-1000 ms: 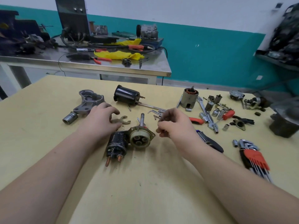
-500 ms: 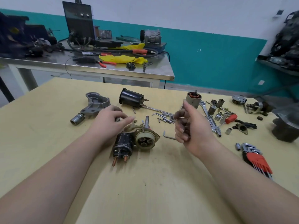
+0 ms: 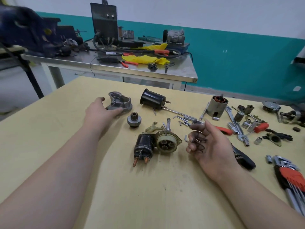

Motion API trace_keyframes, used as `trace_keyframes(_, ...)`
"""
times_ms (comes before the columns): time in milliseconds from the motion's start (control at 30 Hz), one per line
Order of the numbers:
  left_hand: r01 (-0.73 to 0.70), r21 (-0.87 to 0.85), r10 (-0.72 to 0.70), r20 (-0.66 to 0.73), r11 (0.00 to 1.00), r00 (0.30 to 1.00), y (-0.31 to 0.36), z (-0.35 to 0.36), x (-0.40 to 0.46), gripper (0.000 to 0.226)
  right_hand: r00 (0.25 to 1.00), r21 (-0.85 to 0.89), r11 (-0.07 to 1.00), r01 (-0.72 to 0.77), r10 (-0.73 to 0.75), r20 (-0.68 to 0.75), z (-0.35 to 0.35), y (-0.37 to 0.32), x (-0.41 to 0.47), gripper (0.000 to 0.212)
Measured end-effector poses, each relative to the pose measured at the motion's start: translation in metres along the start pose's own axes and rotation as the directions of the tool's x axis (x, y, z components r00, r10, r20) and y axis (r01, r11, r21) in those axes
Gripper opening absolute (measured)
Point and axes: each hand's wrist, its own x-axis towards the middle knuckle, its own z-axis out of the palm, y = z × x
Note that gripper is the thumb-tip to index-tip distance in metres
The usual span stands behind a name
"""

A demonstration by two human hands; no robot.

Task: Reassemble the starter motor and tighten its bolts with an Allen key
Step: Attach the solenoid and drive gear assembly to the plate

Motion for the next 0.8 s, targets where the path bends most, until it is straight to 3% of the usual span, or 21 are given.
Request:
trace_keyframes(67, 0.021, 0.144, -0.026, 0.029, 0.989, 0.999, 0.002, -0.015, 0.006, 0.09, 1.0, -0.005, 1.0, -0.003, 0.003, 0.0, 0.0, 0.0, -0.001, 0.04)
trace_keyframes(133, 0.035, 0.341, -0.064, 0.075, 0.939, 0.995, 0.003, -0.028, 0.01, 0.062, 1.0, 0.003, 1.0, 0.004, -0.004, 0.009, -0.001, 0.0, 0.0, 0.034)
trace_keyframes(200, 0.043, 0.427, -0.085, 0.079, 0.903, 0.993, 0.004, -0.036, 0.008, 0.034, 0.999, 0.037, 0.999, 0.025, -0.027, 0.032, -0.001, 0.0, 0.001, 0.022)
trace_keyframes(300, 0.048, 0.41, -0.086, 0.074, 0.911, 0.994, 0.013, -0.04, -0.001, 0.024, 0.999, 0.121, 0.993, 0.017, -0.023, 0.048, 0.0, 0.0, 0.006, 0.049)
trace_keyframes(433, 0.048, 0.265, -0.065, 0.055, 0.963, 0.996, 0.025, -0.05, -0.008, 0.041, 0.997, 0.1, 0.992, 0.076, -0.077, 0.006, -0.002, 0.001, 0.009, 0.05)
trace_keyframes(467, 0.051, 0.171, -0.061, 0.054, 0.984, 0.997, 0.027, -0.053, -0.01, 0.039, 0.994, 0.098, 0.989, 0.107, -0.107, -0.006, -0.002, 0.001, 0.009, 0.049)
trace_keyframes(533, 0.091, -0.234, -0.061, 0.129, 0.968, 0.99, 0.03, -0.057, -0.012, 0.031, 0.987, 0.096, 0.982, 0.16, -0.157, -0.032, -0.001, -0.001, 0.008, 0.049)
trace_keyframes(600, 0.208, -0.677, 0.042, 0.333, 0.706, 0.942, 0.039, -0.053, -0.019, 0.029, 0.973, 0.025, 0.974, 0.223, -0.221, -0.071, 0.003, -0.005, 0.005, 0.054)
trace_keyframes(633, 0.273, -0.783, 0.142, 0.415, 0.559, 0.899, 0.044, -0.047, -0.025, 0.033, 0.961, -0.071, 0.964, 0.257, -0.263, -0.089, 0.006, -0.007, 0.002, 0.055)
trace_keyframes(700, 0.382, -0.845, 0.336, 0.507, 0.374, 0.794, 0.055, -0.031, -0.041, 0.035, 0.93, -0.289, 0.903, 0.318, -0.356, -0.088, 0.012, -0.01, -0.006, 0.049)
trace_keyframes(800, 0.465, -0.845, 0.528, 0.53, 0.264, 0.664, 0.065, -0.01, -0.064, 0.04, 0.899, -0.445, 0.805, 0.392, -0.438, 0.0, 0.019, -0.011, -0.018, 0.046)
